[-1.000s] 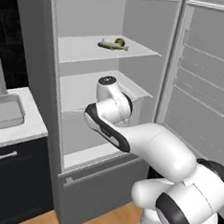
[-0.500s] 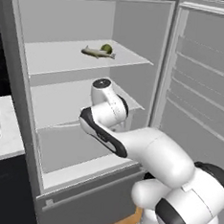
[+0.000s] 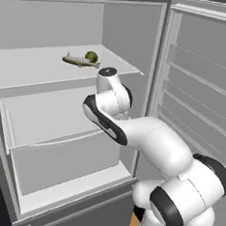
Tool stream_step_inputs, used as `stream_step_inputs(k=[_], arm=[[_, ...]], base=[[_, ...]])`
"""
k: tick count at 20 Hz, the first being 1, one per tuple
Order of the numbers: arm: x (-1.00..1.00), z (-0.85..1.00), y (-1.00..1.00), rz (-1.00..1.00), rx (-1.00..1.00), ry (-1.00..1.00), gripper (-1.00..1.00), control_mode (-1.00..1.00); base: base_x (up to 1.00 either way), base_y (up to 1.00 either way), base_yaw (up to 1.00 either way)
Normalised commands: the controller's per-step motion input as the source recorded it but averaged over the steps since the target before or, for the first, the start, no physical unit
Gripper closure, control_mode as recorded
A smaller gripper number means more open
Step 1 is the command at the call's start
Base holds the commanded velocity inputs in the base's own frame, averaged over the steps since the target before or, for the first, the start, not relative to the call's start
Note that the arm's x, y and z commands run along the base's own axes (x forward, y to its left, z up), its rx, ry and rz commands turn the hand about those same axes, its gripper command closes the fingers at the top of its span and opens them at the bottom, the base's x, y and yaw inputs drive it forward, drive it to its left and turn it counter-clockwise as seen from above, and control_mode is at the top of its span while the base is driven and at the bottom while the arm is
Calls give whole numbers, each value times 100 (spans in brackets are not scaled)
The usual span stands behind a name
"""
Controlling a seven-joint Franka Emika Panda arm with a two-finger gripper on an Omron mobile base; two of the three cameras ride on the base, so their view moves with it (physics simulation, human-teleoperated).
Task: Place one lime and one fish in each tupperware on the nearby counter, to pack two identical lunches.
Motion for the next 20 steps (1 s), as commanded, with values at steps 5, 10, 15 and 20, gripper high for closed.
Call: stream_step_inputs(k=[5, 10, 15, 20], arm=[[8, 100, 0, 13, -8, -21, -100, -100], [-23, 100, 0, 31, -21, -34, -100, -100], [21, 100, 7, 42, -15, -20, -100, -100], [24, 81, 57, 38, -33, 4, -100, -100]], base=[[0, 0, 0], [0, 0, 0], [0, 0, 0], [0, 0, 0]])
